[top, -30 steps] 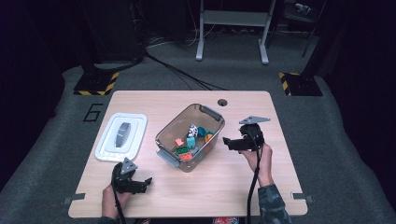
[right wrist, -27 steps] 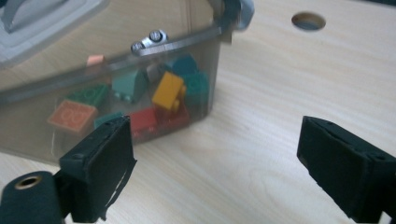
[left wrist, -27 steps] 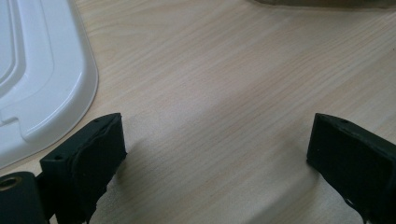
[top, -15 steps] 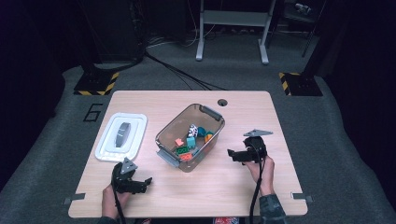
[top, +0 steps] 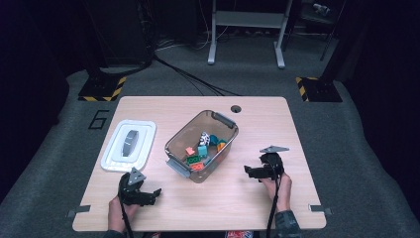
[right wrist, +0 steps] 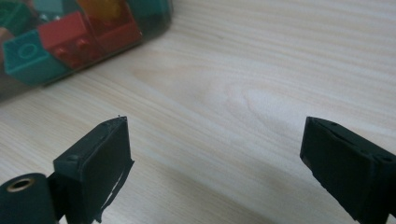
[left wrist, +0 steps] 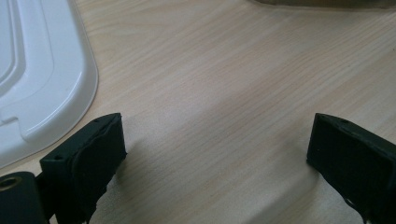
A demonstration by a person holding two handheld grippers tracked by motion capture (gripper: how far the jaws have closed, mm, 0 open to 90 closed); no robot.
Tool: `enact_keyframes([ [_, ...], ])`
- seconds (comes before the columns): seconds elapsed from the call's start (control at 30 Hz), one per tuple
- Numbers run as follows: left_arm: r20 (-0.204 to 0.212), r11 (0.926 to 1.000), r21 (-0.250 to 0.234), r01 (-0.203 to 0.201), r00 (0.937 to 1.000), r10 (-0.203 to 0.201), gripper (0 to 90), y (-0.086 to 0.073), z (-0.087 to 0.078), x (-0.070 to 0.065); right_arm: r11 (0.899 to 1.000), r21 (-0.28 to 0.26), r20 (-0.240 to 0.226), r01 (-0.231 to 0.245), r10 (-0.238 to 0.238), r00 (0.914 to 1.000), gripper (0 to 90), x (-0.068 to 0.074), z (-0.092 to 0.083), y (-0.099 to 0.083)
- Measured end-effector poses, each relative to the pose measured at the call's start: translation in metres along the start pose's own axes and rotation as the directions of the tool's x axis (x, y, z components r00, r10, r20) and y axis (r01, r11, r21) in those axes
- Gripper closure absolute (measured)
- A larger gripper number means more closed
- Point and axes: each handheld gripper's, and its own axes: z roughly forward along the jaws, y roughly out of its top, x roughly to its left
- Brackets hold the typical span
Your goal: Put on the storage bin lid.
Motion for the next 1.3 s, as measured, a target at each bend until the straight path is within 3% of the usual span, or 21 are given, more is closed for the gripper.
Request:
enact_keyframes([
  [0.1,0.001,1.0,0.0,0.0,1.0,0.0,4.2,0.0,0.0,0.001,1.0,0.011,-0.005,-0.024,0.024,0.9997,6.5,-0.003,0.007,-0.004],
  [0.13,0.001,1.0,0.0,0.0,1.0,0.0,4.2,0.0,0.0,0.001,1.0,0.01,-0.002,-0.012,0.012,0.9999,6.7,-0.006,0.01,-0.006],
  [0.17,0.006,1.0,0.001,0.001,1.0,-0.001,4.2,0.0,0.0,0.001,1.0,0.011,0.017,-0.026,0.026,0.9995,6.8,-0.004,0.012,-0.008],
  [0.33,0.011,0.9999,0.008,-0.007,0.9999,0.007,4.1,0.001,0.0,0.002,1.0,0.006,0.073,0.031,-0.031,0.9968,5.7,-0.002,0.02,-0.012],
  [0.5,0.002,0.9999,0.007,0.009,1.0,-0.009,4.2,0.002,0.001,0.002,0.999,-0.025,0.106,0.042,-0.039,0.9937,3.7,-0.005,0.024,-0.014],
  [0.67,-0.001,0.9967,0.081,0.003,1.0,-0.003,6.1,0.01,-0.001,0.01,0.998,-0.042,0.104,0.055,-0.05,0.9933,3.7,-0.005,0.024,-0.017],
  [0.8,0.003,0.9972,0.063,0.04,0.9992,-0.04,4.0,0.015,-0.001,0.018,0.998,-0.043,0.107,0.056,-0.051,0.993,3.6,-0.005,0.024,-0.017],
  [0.87,0.01,0.9952,0.088,0.042,0.999,-0.043,3.8,0.018,-0.003,0.021,0.997,-0.041,0.095,0.068,-0.064,0.9934,4.0,-0.005,0.024,-0.017],
  [1.0,-0.022,0.9949,0.078,0.064,0.9978,-0.063,3.7,0.026,-0.008,0.036,0.996,-0.043,0.091,0.078,-0.074,0.9931,4.0,-0.005,0.025,-0.015],
  [1.13,-0.075,0.9945,0.022,0.102,0.9921,-0.1,4.7,0.033,-0.013,0.055,0.996,-0.04,0.082,0.08,-0.076,0.9937,4.0,-0.005,0.025,-0.015],
  [1.17,-0.079,0.9944,0.027,0.103,0.9918,-0.1,4.9,0.035,-0.015,0.061,0.996,-0.039,0.081,0.081,-0.078,0.9937,4.0,-0.005,0.025,-0.015],
  [1.3,-0.132,0.9888,-0.01,0.149,0.98,-0.149,5.6,0.042,-0.018,0.085,0.996,-0.04,0.079,0.084,-0.081,0.9936,4.0,-0.005,0.026,-0.015],
])
